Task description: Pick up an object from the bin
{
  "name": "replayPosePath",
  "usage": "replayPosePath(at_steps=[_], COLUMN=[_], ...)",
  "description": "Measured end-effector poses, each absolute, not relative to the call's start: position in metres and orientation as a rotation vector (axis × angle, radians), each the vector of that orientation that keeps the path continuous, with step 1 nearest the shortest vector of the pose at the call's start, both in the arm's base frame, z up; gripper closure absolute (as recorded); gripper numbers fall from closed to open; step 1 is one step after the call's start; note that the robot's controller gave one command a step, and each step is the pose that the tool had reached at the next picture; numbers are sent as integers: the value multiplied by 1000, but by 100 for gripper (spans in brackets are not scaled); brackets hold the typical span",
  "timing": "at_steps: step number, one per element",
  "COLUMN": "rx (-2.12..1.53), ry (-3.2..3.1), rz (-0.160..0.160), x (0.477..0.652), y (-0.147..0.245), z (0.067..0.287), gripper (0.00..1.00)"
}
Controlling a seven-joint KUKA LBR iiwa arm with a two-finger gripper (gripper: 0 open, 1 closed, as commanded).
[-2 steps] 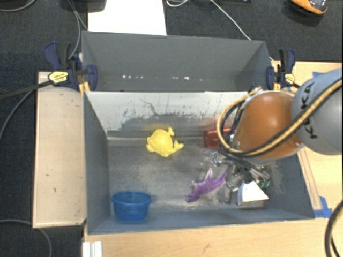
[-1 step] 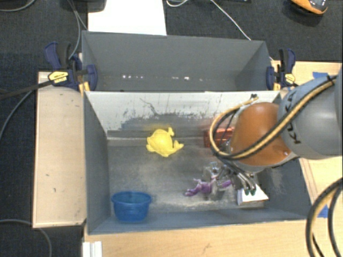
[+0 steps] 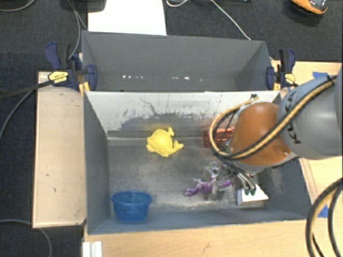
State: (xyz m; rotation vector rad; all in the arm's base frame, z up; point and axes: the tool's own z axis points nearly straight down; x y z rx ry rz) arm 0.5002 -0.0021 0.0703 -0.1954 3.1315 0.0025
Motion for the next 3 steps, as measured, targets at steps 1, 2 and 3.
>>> replayPosePath(at_steps=[1, 2, 3], rx=[-188, -187, -166], ry=[3129, 3129, 3139], rz=[3, 3, 4], x=[504, 504, 505], y=[4, 4, 1], z=[196, 196, 231], gripper=[100, 100, 100])
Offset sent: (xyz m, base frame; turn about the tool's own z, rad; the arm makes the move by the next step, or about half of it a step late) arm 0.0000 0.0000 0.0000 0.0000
